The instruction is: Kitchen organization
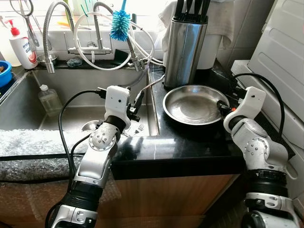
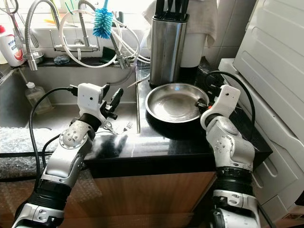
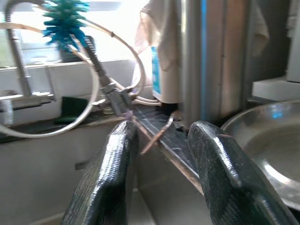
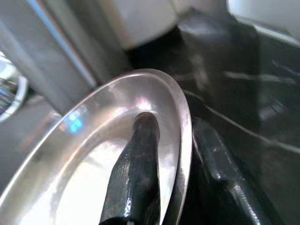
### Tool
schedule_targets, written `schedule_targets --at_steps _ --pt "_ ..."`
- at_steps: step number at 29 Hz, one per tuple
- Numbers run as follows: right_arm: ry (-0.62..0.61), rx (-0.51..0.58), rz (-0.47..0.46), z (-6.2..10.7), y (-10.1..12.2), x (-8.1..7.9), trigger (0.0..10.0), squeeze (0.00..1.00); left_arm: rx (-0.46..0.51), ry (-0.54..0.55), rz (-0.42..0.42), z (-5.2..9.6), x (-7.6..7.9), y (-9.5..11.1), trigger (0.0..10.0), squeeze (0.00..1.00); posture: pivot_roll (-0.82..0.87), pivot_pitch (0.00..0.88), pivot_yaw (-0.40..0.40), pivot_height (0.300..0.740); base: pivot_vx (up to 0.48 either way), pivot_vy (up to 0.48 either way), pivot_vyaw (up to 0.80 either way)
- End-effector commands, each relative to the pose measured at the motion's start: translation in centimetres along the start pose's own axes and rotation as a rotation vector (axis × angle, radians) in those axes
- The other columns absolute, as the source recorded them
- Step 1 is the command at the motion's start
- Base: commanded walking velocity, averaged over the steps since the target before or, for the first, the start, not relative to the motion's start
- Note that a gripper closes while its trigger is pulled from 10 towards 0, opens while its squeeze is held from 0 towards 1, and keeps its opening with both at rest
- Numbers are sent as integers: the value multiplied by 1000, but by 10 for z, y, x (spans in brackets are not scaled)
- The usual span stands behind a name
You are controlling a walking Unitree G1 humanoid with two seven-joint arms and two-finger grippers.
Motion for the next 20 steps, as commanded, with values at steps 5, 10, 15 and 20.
schedule_targets --at_steps 5,10,15,20 --pt "136 246 -52 13 46 -27 0 0 15 71 52 -4 -15 6 10000 0 -153 0 -41 740 0 0 0" --pt "245 400 -29 27 60 -44 10000 0 15 135 216 -3 -26 5 10000 0 -149 0 -45 740 0 0 0" --pt "326 441 7 34 53 -52 10000 0 8 115 324 -3 -24 4 10000 0 -145 0 -45 740 0 0 0" --pt "344 437 60 35 46 -56 10000 0 24 121 431 -3 -27 7 10000 1000 -143 0 -43 740 0 0 0"
Point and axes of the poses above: a point about 5 cm out from each wrist's last joint towards the gripper, its own z axis pointing back from the gripper into the wrist, its own y axis along the axis of the wrist's last joint, x = y × z, the point moved 5 cm from there along -z, pointing out of the wrist towards the gripper, and after that the axes turned 1 degree about -z, right-handed, at the moved point
